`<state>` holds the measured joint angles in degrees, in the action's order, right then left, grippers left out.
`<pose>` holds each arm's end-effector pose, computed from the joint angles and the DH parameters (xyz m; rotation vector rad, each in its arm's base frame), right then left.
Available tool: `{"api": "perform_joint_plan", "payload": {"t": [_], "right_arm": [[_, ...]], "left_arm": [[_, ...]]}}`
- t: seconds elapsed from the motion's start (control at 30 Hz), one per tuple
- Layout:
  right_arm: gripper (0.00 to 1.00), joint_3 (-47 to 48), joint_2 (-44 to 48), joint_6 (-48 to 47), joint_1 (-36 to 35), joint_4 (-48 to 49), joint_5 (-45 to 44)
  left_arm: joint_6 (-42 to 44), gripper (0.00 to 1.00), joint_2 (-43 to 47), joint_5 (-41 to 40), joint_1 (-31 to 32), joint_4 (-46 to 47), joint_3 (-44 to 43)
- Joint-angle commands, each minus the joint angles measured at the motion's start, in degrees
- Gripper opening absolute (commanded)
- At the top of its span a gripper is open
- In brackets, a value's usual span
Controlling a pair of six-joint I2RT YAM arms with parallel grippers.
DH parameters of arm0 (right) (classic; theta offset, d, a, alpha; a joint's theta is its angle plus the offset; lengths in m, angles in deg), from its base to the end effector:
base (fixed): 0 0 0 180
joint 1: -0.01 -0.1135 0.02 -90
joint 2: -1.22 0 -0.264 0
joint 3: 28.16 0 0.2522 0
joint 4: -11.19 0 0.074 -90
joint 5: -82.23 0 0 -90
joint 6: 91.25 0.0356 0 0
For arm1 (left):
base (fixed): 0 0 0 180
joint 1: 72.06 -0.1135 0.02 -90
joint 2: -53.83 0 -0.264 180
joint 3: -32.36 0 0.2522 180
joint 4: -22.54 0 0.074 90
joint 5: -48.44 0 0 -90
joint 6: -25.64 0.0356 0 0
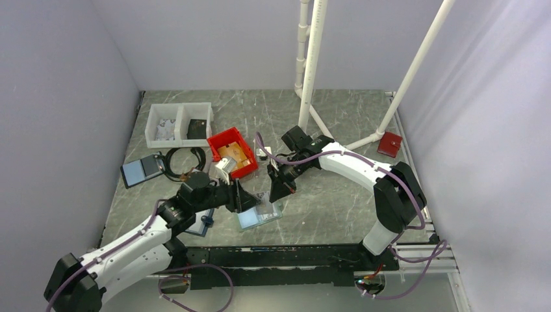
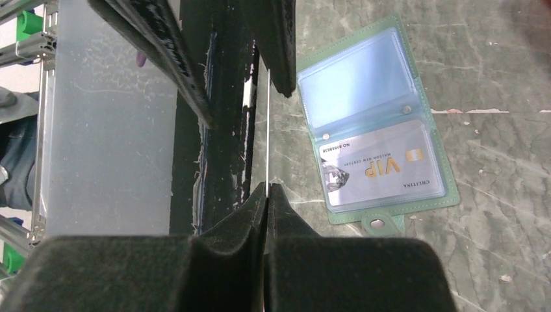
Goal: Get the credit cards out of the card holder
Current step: Place the credit card in the storage box.
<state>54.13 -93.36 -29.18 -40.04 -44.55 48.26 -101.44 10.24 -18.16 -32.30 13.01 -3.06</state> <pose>0.2280 0.2302 0.2359 -1.6339 1.9551 1.3929 0.1294 -0.1260 0.2273 0.3575 2.0395 -1.2616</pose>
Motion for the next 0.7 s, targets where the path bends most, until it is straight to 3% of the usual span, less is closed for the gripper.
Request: {"api": "perform_joint_plan", "payload": {"t": [0.0, 0.17, 0.27, 0.4, 0.57, 0.67], "right_arm": [[0.00, 2.40, 0.17, -1.49, 0.33, 0.07, 2.24], [0.00, 2.40, 0.20, -1.52, 0.33, -0.01, 2.33], [0.00, 2.40, 0.20, -1.52, 0.33, 0.02, 2.33], [0.00, 2.85, 0.26, -3.11, 0.33, -1.49, 1.86], [0.27, 2.68, 3.09, -4.17, 0.33, -2.34, -1.85], [0.37, 1.78, 6.28, -4.62, 0.24, -1.56, -4.98]], "left_arm": [[-1.20, 0.43, -3.03, 3.41, -0.22, 9.59, 1.30], [-1.85, 0.26, -7.22, 5.55, -0.26, 13.54, 1.67], [-1.82, 0.00, -8.71, 7.34, -0.31, 15.54, 1.72], [-0.16, 0.00, -7.16, 7.83, -0.39, 13.29, 2.12], [1.89, 0.00, -0.27, -0.65, -1.28, -2.93, -0.08], [1.94, 0.00, 4.37, -6.37, -1.91, -13.58, -3.01]]}}
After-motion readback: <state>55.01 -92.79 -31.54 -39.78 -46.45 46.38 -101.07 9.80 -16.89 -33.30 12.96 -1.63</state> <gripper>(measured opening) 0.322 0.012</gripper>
